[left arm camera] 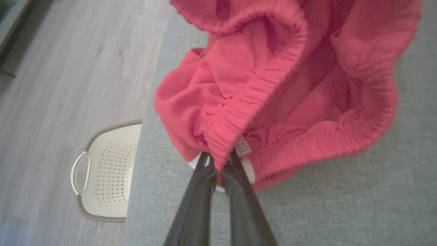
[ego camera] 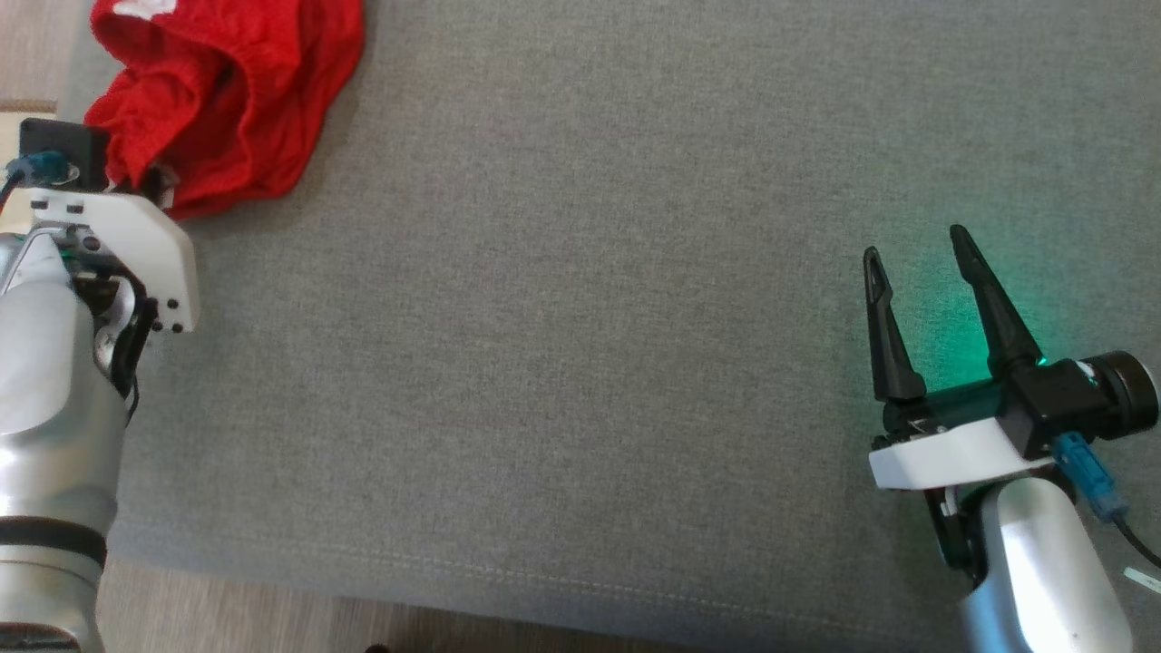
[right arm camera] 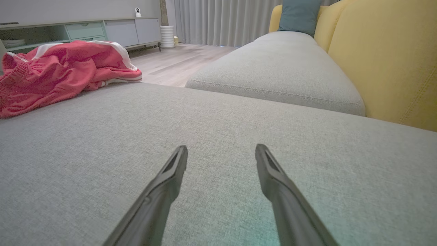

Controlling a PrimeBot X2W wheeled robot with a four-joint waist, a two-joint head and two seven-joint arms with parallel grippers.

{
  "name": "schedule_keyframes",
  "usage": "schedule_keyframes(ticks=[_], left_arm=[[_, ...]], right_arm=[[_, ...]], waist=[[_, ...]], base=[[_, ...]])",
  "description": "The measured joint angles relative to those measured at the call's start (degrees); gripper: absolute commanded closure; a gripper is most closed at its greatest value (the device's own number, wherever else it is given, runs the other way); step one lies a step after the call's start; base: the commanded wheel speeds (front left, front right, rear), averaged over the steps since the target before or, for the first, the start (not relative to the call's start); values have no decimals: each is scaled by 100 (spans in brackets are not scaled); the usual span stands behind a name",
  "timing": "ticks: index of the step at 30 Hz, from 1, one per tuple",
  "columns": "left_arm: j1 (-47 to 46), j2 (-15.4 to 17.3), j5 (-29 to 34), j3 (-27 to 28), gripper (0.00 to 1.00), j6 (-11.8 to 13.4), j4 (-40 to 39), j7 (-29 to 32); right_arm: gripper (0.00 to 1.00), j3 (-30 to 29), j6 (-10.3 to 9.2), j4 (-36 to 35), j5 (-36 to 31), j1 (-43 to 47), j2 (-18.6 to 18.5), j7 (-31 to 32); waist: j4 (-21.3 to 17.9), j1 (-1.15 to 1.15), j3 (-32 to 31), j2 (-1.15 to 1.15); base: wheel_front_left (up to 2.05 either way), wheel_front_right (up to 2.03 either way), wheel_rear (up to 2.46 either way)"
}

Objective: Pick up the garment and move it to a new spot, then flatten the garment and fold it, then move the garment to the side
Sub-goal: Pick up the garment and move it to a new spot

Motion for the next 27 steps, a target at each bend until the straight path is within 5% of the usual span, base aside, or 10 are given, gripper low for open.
schedule_keyframes(ticks=[14,27], left_arm=[[-265,342,116,-141,100,112,-201,-549],[-497,715,313,-554,100,37,-2076,-21]], right_arm=[[0,112,0,371,439,64,2,-30],[0,-1,0,623,856,558,10,-86]], waist=[[-16,0,-885,0],[-402,-1,-2114,0]], base=[[0,0,0],[0,0,0]])
